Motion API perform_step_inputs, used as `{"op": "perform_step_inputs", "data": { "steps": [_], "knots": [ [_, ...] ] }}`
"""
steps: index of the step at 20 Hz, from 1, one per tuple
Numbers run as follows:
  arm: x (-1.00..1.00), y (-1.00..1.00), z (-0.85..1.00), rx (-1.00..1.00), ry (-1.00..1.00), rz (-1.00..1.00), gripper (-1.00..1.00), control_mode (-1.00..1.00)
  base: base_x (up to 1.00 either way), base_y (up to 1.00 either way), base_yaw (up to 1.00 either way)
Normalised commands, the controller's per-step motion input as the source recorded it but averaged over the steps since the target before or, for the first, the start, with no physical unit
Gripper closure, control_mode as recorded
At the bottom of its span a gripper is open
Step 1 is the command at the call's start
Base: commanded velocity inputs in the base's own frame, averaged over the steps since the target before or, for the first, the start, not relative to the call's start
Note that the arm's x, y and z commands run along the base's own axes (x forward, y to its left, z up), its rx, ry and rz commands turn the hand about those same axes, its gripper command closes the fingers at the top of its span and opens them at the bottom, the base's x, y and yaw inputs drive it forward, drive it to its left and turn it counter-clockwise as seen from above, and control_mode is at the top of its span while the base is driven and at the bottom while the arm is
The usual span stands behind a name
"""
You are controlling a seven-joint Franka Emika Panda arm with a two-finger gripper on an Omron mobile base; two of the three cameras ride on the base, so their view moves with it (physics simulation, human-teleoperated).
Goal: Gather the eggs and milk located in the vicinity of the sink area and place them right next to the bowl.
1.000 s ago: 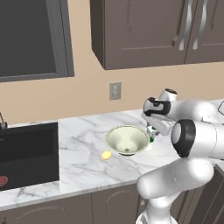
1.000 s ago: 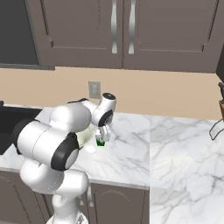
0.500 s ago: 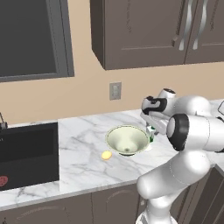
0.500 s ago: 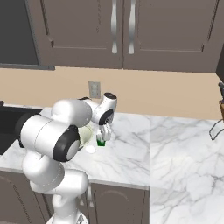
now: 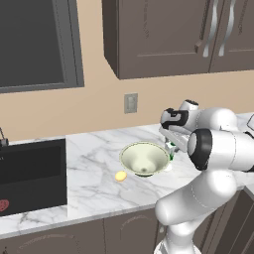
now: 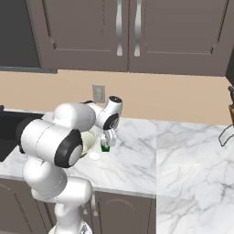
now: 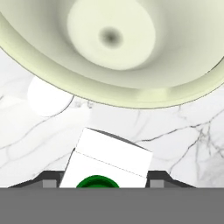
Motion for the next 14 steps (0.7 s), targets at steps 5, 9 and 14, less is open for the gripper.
{"op": "perform_step_inputs", "data": {
  "steps": [5,9,14],
  "knots": [
    [0.00,0.00,0.00,0.00,0.00,0.00,-1.00,-1.00,0.00,0.00,0.00],
    [0.00,0.00,0.00,0.00,0.00,0.00,-1.00,-1.00,0.00,0.00,0.00],
    [0.00,0.00,0.10,0.00,0.00,0.00,-1.00,-1.00,0.00,0.00,0.00]
  ]
}}
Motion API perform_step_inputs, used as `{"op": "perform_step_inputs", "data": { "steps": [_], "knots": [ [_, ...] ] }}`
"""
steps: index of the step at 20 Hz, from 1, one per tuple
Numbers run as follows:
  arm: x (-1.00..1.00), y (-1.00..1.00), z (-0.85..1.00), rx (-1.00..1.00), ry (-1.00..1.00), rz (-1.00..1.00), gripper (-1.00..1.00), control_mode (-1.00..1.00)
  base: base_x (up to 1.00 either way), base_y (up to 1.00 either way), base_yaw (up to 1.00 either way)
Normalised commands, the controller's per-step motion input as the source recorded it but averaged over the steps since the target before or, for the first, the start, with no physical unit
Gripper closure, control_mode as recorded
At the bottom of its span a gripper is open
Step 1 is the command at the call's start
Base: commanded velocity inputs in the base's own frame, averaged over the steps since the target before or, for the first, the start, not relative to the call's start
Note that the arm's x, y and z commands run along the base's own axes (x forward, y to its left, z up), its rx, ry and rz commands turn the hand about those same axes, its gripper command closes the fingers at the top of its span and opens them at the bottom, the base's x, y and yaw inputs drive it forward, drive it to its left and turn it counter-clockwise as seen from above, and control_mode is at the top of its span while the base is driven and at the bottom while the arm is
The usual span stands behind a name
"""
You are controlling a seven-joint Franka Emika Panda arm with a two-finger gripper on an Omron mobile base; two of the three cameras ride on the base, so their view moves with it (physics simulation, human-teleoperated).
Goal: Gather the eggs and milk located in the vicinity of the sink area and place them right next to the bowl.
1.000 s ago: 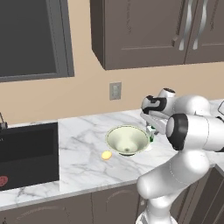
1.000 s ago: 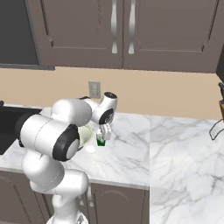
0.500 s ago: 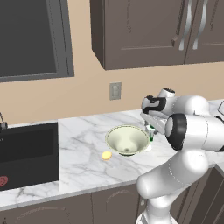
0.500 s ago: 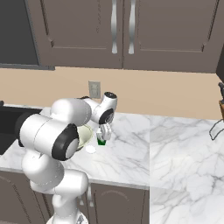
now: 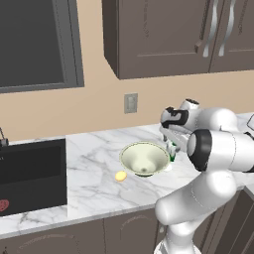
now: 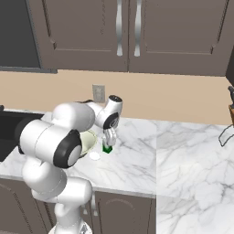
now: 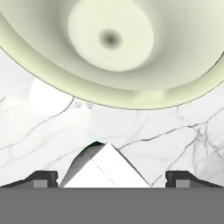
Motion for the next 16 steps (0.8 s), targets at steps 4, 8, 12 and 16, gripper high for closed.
{"op": "perform_step_inputs", "data": {
  "steps": [4,8,12,16],
  "knots": [
    [0.00,0.00,0.21,0.00,0.00,0.00,-1.00,-1.00,0.00,0.00,0.00],
    [-0.07,-0.01,0.42,0.00,0.00,-0.03,-1.00,-1.00,0.00,0.00,0.00],
    [-0.36,-0.09,0.34,0.00,0.02,-0.19,-1.00,-1.00,0.00,0.00,0.00],
    [-0.45,-0.12,0.29,0.00,0.06,-0.33,-1.00,-1.00,0.00,0.00,0.00]
  ]
}}
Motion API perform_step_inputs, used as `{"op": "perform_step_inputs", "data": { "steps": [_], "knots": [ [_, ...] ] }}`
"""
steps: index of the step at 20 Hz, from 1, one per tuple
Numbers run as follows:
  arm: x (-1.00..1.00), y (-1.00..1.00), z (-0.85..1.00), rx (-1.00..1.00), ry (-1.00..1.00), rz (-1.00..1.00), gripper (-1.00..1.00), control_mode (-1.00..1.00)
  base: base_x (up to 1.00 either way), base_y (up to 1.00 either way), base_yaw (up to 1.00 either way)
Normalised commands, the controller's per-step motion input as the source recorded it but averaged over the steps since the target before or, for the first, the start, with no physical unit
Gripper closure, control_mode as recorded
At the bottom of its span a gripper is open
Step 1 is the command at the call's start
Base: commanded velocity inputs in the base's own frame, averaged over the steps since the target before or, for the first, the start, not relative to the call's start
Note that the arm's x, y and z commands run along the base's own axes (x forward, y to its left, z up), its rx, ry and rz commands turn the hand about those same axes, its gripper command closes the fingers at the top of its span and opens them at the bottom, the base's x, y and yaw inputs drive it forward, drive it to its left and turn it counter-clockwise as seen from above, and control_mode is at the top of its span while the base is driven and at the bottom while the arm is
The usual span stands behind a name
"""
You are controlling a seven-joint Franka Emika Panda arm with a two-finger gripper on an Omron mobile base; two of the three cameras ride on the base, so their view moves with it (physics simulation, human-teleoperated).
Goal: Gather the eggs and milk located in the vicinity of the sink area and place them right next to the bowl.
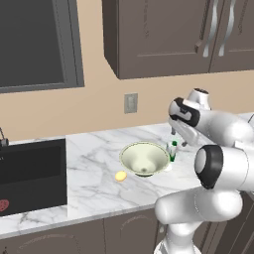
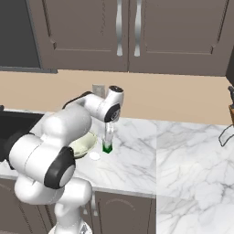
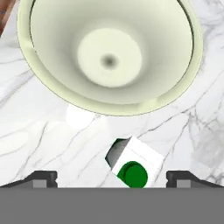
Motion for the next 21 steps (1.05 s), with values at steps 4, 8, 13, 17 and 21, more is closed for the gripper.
{"op": "perform_step_inputs", "data": {
  "steps": [4,8,13,17,21],
  "knots": [
    [-0.58,0.00,0.29,0.00,0.06,-0.33,-1.00,-1.00,0.00,0.00,0.00],
    [-0.71,0.00,0.33,0.01,0.03,-0.28,-1.00,-1.00,0.00,0.00,0.00],
    [-0.76,0.20,0.38,0.00,0.00,-0.29,-1.00,-1.00,0.00,0.00,0.00],
    [-0.73,0.81,0.52,0.00,0.00,-0.33,-1.00,-1.00,0.00,0.00,0.00],
    [-0.68,0.71,0.54,0.00,0.00,-0.40,-1.00,-1.00,0.00,0.00,0.00]
  ]
}}
